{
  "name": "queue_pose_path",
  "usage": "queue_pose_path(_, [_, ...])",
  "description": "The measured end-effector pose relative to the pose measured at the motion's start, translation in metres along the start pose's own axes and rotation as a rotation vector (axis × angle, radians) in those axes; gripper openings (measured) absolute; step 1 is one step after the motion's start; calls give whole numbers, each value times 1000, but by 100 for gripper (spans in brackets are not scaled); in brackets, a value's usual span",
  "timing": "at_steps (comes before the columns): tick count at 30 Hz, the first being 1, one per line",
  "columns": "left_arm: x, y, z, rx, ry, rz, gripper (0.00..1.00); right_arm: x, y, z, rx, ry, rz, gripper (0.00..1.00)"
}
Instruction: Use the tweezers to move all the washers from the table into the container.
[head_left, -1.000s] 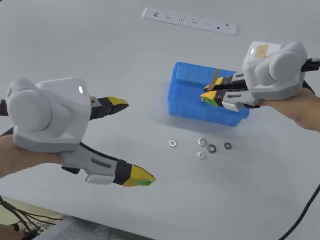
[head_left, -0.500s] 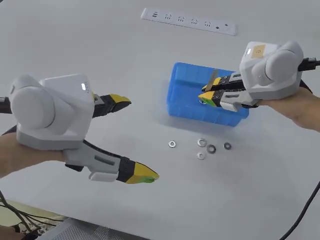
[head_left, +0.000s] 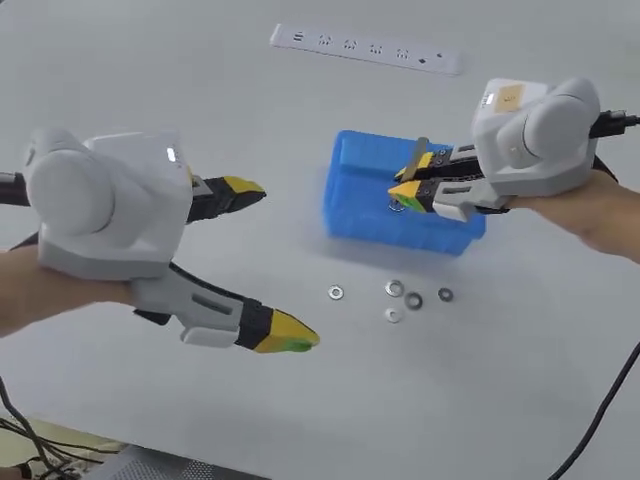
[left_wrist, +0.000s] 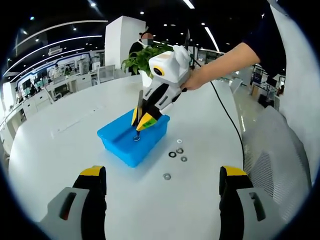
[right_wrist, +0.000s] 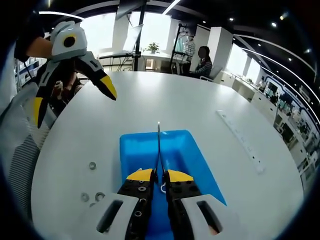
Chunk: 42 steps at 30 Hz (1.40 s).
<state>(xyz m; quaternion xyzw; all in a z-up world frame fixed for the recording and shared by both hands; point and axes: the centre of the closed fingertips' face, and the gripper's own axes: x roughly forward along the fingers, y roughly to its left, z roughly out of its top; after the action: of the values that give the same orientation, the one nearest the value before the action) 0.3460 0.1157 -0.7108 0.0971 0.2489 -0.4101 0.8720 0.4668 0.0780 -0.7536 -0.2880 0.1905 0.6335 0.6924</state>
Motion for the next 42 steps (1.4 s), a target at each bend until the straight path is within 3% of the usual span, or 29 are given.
queue_pose_path(1, [3,7,11,24,-22,14,99,-1,1,2,3,-4,5,10])
queue_pose_path(5, [18,21,48,30,-104,9,99,-4,5,5,-7,1,12,10])
queue_pose_path(8, [32,28,63,70,-107,2,99,-8,8,7,-9,2,14,10])
queue_pose_path(13, [54,32,78,123,-88,-42,96,-11,12,11,-21,-6,21,10])
queue_pose_path(15, [61,31,80,144,-79,-68,90,-12,13,11,-25,-6,25,10])
queue_pose_path(17, [66,37,83,196,-76,-49,85,-12,16,11,-27,-6,33,10])
queue_pose_path(20, [73,36,87,180,-77,-73,78,-13,20,13,-31,-12,42,10])
queue_pose_path(25, [77,31,92,185,-86,-121,47,-13,21,15,-40,-15,47,10])
queue_pose_path(30, [78,26,95,191,-84,-152,32,-13,23,14,-40,-14,53,10])
queue_pose_path(36, [80,25,94,198,-67,-160,26,-11,22,12,-45,-11,58,9])
queue_pose_path(42, [84,25,93,263,-52,-167,16,-11,21,11,-42,-9,56,9])
